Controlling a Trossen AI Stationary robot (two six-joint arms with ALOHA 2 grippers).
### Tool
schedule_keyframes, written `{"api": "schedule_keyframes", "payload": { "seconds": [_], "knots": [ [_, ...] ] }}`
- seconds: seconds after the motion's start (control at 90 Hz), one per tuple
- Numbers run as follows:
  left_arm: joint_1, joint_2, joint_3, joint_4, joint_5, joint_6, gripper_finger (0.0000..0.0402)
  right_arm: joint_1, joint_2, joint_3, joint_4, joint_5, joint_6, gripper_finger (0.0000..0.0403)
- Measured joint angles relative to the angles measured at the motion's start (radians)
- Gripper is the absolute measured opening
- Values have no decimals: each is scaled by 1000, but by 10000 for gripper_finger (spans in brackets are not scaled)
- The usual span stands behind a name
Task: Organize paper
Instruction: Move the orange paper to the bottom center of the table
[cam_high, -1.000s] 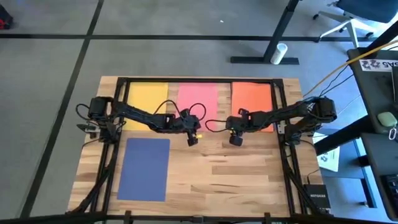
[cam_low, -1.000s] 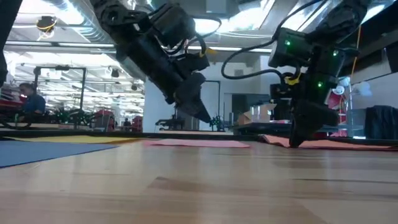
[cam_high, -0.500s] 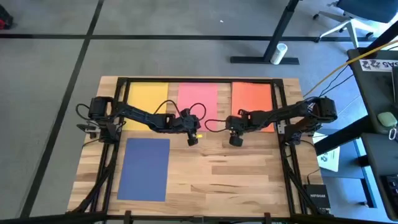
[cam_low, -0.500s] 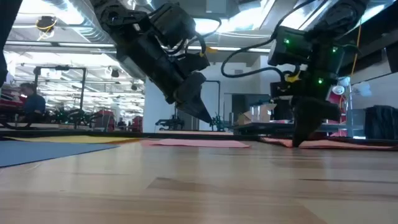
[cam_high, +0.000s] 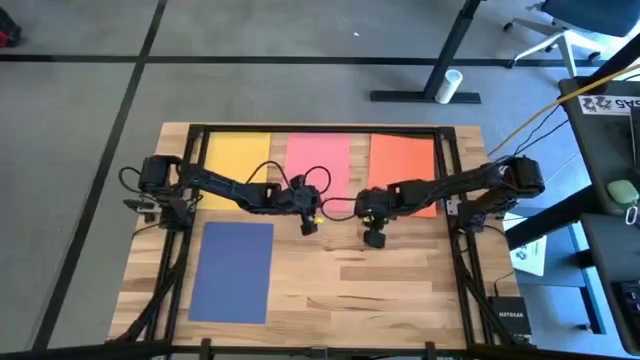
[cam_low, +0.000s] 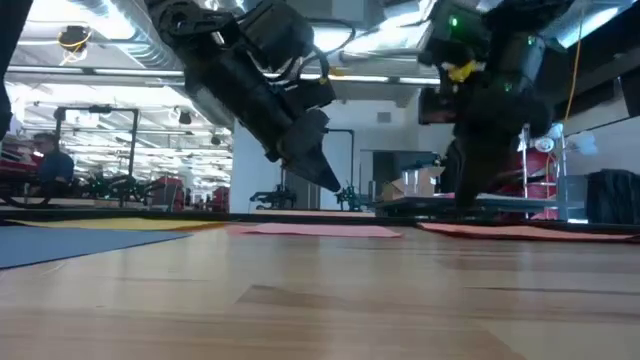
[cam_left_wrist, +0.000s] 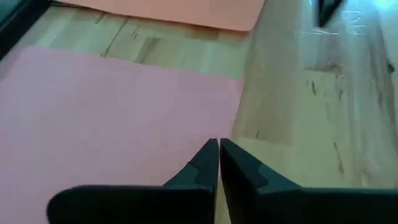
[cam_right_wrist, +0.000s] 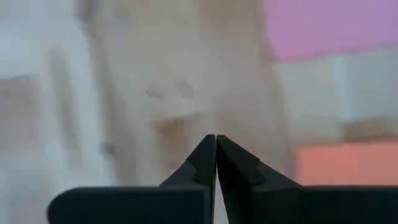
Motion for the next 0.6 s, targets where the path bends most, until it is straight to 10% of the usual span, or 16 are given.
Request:
{"api": "schedule_keyframes", "payload": {
  "seconds": [0.289,0.6],
  "knots": [
    [-32,-38,0,-26,0,9,0,92,0,8,-46,238,107,9],
    [-40,-45,0,-26,-1,11,0,92,32,0,-121,413,92,119]
  ]
}}
